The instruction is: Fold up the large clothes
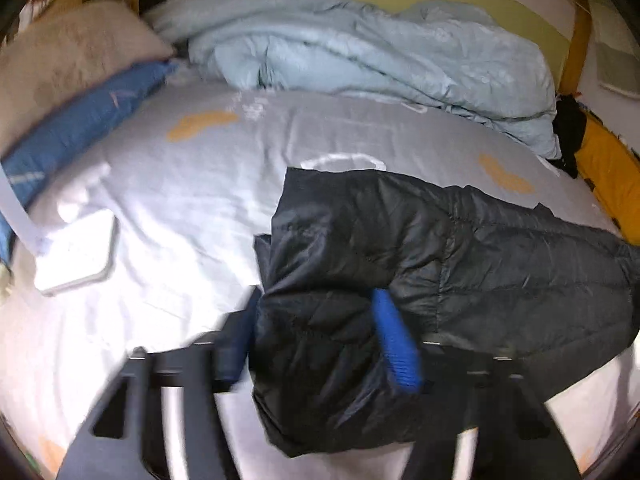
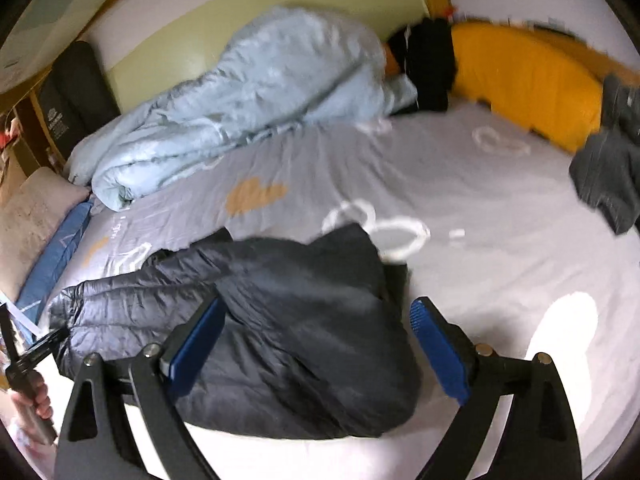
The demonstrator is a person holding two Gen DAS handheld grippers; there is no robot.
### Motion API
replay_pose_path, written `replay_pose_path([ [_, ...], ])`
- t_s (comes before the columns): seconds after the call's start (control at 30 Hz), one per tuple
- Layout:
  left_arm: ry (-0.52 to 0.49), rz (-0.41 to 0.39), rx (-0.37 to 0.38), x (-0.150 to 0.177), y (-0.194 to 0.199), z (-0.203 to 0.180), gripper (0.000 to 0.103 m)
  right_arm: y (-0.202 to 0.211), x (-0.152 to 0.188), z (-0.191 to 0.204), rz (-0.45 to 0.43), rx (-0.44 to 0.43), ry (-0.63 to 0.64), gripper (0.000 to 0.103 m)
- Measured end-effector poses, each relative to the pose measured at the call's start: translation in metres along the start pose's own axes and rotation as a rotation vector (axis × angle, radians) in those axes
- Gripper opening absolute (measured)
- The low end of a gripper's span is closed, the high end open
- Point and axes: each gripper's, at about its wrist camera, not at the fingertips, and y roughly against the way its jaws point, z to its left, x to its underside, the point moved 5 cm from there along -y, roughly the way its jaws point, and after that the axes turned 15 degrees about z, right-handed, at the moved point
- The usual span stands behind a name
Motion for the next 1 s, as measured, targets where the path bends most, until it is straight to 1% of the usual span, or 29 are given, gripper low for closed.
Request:
replay_pose_path([
  [0.07,0.007,-0.016,0.022,-0.003,-0.002,-0.003,0.016,-0.021,0.004,-0.008,0.071,0.007,-0.022,0.093],
  [0.1,0.003,-0.037,0.017,-0.006,-0.002,-0.004,0.013,-0.032,0.006,-0.011,0.111,-0.008,-0.039,0.093],
  [0.17,-0.007,-0.068,-0.012,-0.009,-0.002,-0.008,0.008,-0.044,0.007,-0.014,0.141,-0.045,-0.054,0.093],
  [0.2,-0.004,-0.075,-0.028,-0.012,-0.003,-0.009,0.008,-0.047,0.006,-0.012,0.128,-0.051,-0.048,0.084],
  [0.23,0.003,-0.079,-0.031,-0.013,-0.004,-0.008,0.007,-0.048,0.005,-0.008,0.115,-0.054,-0.031,0.065],
  [0.27,0.012,-0.083,-0.033,-0.014,-0.005,-0.008,0.007,-0.049,0.002,-0.003,0.100,-0.046,-0.007,0.056],
  [0.3,0.017,-0.091,-0.044,-0.016,-0.006,-0.008,0.006,-0.048,0.000,0.002,0.076,-0.022,0.014,0.036],
  [0.33,0.017,-0.101,-0.057,-0.018,-0.007,-0.008,0.006,-0.046,-0.005,0.008,0.039,0.001,0.036,0.024],
  [0.4,0.014,-0.123,-0.086,-0.023,-0.008,-0.008,0.006,-0.041,-0.014,0.017,-0.026,0.015,0.049,0.016],
  [0.43,0.016,-0.127,-0.095,-0.025,-0.009,-0.007,0.006,-0.042,-0.019,0.018,-0.041,0.019,0.044,0.015],
  [0.57,0.014,-0.107,-0.110,-0.031,-0.019,-0.005,0.006,-0.058,-0.031,0.018,-0.036,0.051,0.038,0.014],
  [0.63,0.004,-0.098,-0.106,-0.031,-0.023,-0.006,0.006,-0.068,-0.033,0.013,-0.033,0.070,0.031,0.018],
  [0.67,-0.007,-0.103,-0.101,-0.031,-0.022,-0.007,0.008,-0.069,-0.033,0.013,-0.039,0.085,0.032,0.021],
  [0.7,-0.018,-0.117,-0.097,-0.030,-0.018,-0.008,0.011,-0.068,-0.032,0.011,-0.052,0.120,0.032,0.032],
  [0.73,-0.019,-0.126,-0.093,-0.030,-0.015,-0.008,0.027,-0.064,-0.032,0.011,-0.068,0.150,0.028,0.044],
  [0.77,-0.012,-0.139,-0.074,-0.030,-0.008,-0.007,0.044,-0.059,-0.030,0.008,-0.088,0.174,0.022,0.048],
  [0.8,-0.002,-0.164,-0.041,-0.029,0.001,-0.006,0.048,-0.051,-0.030,0.008,-0.109,0.194,0.019,0.053],
  [0.87,0.003,-0.211,0.004,-0.028,0.022,-0.006,0.053,-0.033,-0.028,0.012,-0.150,0.194,0.038,0.064],
  [0.9,-0.006,-0.228,0.014,-0.026,0.033,-0.009,0.056,-0.021,-0.026,0.015,-0.181,0.188,0.050,0.076],
  [0.93,-0.017,-0.243,0.017,-0.025,0.043,-0.011,0.061,-0.010,-0.024,0.017,-0.214,0.186,0.054,0.087],
  [0.97,-0.030,-0.262,0.023,-0.022,0.053,-0.016,0.069,-0.001,-0.022,0.020,-0.244,0.184,0.055,0.091],
  [1.0,-0.050,-0.280,0.035,-0.017,0.063,-0.021,0.073,0.009,-0.018,0.023,-0.273,0.176,0.057,0.095],
])
